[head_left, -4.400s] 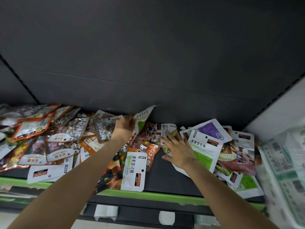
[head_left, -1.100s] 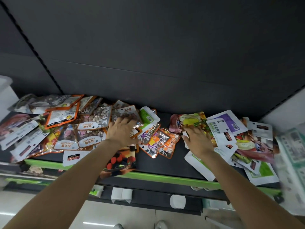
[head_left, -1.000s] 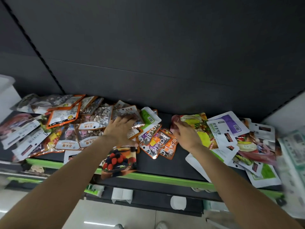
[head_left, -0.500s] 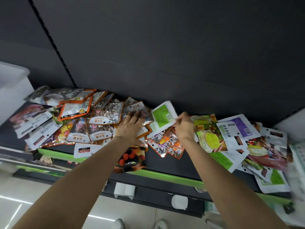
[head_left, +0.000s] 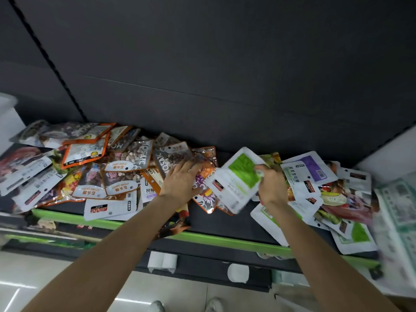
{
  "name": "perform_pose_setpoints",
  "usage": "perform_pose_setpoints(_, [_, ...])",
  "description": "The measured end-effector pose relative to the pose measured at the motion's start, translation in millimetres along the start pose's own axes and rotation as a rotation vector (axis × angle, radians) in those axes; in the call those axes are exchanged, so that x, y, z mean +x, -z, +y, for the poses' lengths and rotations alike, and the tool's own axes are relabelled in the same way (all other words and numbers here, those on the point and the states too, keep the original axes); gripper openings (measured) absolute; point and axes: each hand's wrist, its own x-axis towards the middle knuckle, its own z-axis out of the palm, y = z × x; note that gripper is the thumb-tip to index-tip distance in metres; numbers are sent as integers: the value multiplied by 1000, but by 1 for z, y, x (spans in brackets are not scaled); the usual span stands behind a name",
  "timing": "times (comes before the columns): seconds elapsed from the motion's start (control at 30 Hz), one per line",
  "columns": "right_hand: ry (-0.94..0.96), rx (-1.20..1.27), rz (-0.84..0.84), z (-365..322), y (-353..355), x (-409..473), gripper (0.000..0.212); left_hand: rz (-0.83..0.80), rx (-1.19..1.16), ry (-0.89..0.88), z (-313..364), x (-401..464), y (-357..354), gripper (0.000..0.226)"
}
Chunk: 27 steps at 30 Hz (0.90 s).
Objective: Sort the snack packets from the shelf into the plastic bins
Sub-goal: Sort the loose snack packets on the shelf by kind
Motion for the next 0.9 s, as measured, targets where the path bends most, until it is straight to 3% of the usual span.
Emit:
perform_pose_setpoints(0.07, [-50,-251,100,16,9,1,45,-10,-36,22,9,5,0,70])
perform_pose_setpoints(0.13, [-3,-328,144,18,8,0,47,-51,-28,46,19,8,-2,71])
perform_pose_setpoints(0.23, [214,-347,-105,5,-11,-2,62,-148,42,61,29,9,-9,82])
perform_pose_setpoints(0.33, [257,-429,-325,11,-28,-6,69,-174,88,60,29,6,-10,87])
perform_pose_setpoints(0.5, [287,-525,-254,51,-11,-7,74,-95,40,76,18,-14,-8,82])
perform_pose_setpoints(0.63, [164,-467,-217,33,-3,-2,74,-47,39,109,0,-26,2,77])
perform_pose_setpoints(0.73, [293,-259,-174,-3,-14,0,67,-41,76,133,-19,-25,14,73])
perform_pose_setpoints(0.8, [356,-89,-235,-28,-25,-5,64,-59,118,99,-30,-20,21,71])
perform_pose_setpoints(0.9, [382,-56,-383,-57,-45,-11,71,-111,168,23,-47,-11,27,69])
